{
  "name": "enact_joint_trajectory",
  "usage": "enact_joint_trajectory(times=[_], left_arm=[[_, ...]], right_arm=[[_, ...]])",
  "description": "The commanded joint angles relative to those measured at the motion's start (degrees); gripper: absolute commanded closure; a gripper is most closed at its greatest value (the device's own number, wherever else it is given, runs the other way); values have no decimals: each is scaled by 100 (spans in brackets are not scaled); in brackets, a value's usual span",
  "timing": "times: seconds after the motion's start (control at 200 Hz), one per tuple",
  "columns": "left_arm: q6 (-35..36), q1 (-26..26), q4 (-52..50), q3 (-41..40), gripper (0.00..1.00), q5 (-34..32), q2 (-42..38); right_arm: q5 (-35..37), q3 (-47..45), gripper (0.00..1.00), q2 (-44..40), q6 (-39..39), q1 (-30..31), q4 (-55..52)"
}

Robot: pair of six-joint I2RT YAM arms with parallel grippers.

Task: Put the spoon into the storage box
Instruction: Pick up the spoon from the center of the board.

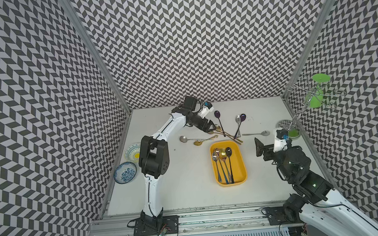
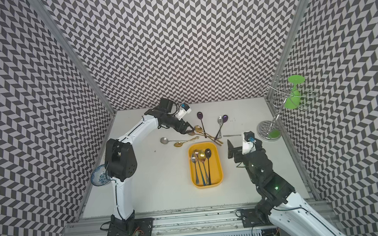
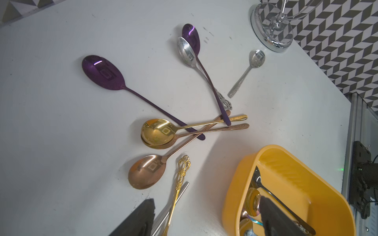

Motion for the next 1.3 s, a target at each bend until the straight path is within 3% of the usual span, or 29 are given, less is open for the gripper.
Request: enact_joint_trajectory(times=[0.0, 0.381, 0.741, 1.292], left_arm=[[-330, 100, 68, 251, 14, 234, 242], [-625, 241, 15, 605, 11, 207, 965], [-843, 491, -1, 860, 15, 484, 1572], [-903, 531, -40, 1133, 42, 800, 2081]], right_arm=[[-79, -27, 0, 9, -29, -38, 294], [69, -54, 0, 5, -37, -52, 307], [-73, -54, 0, 15, -29, -61, 311], [-2, -65, 0, 76, -16, -71, 303]])
